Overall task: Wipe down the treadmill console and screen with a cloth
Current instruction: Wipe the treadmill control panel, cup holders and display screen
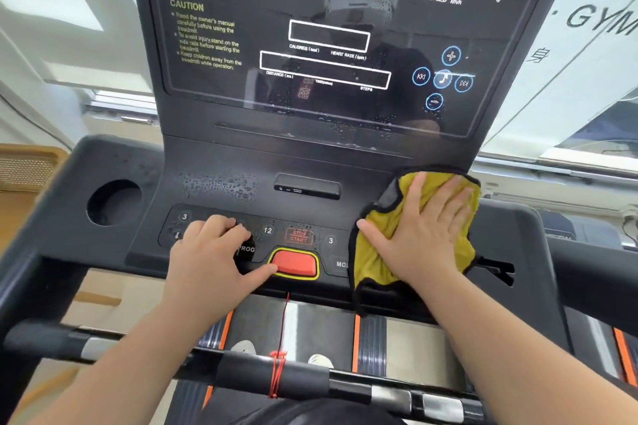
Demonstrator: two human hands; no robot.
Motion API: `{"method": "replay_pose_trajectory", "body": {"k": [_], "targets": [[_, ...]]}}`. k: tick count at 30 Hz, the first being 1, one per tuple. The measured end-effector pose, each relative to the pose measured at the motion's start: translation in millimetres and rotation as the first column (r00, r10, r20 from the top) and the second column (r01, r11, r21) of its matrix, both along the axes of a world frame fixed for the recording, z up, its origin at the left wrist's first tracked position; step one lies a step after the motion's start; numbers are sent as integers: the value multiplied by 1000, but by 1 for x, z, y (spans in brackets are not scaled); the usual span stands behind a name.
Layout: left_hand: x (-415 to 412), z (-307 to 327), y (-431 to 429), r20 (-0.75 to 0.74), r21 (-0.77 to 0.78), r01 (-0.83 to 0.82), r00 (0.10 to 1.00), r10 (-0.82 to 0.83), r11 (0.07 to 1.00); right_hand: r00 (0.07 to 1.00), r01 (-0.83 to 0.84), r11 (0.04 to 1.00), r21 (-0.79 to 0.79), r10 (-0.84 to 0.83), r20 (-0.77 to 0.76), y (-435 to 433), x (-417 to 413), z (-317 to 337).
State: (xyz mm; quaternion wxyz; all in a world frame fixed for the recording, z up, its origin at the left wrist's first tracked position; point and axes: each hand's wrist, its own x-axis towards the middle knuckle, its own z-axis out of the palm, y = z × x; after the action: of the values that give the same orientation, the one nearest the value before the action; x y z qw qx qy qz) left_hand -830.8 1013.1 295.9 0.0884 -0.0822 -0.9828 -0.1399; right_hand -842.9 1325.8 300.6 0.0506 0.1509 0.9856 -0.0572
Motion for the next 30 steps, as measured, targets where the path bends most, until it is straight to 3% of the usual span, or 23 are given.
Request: {"method": "replay_pose_trajectory", "body": {"k": [2, 4, 7, 11, 13, 17, 22, 25, 30], "targets": [[1, -2, 0, -7, 10, -4, 1000, 4, 1000, 999, -17, 1000, -6, 16, -39, -27, -11, -2], [1, -3, -1, 4, 5, -6, 1000, 6, 1000, 986, -156, 987, 43, 158, -46, -48, -8, -3], [0, 0, -1, 22, -16, -4, 1000, 4, 1000, 923, -386, 922, 15, 386, 12, -55, 15, -6], [-1, 1, 0, 23, -29, -10, 1000, 10, 1000, 827, -562, 827, 36, 561, 19, -21, 56, -14], [-1, 1, 0, 26, -23, -13, 1000, 14, 1000, 823, -569, 821, 56, 567, 39, 4, 62, -15], [-2, 0, 0, 28, -15, -7, 1000, 7, 1000, 916, -400, 914, 65, 397, 51, 27, 38, -3], [0, 1, 0, 51, -11, -22, 998, 22, 1000, 975, -220, 973, 69, 218, 37, -25, 3, 0], [0, 4, 2, 62, -16, -26, 998, 27, 1000, 952, -305, 950, 62, 302, 49, -48, 2, -3], [0, 7, 2, 71, -18, -29, 997, 30, 999, 828, -561, 827, 39, 561, 9, -17, 46, -11]]}}
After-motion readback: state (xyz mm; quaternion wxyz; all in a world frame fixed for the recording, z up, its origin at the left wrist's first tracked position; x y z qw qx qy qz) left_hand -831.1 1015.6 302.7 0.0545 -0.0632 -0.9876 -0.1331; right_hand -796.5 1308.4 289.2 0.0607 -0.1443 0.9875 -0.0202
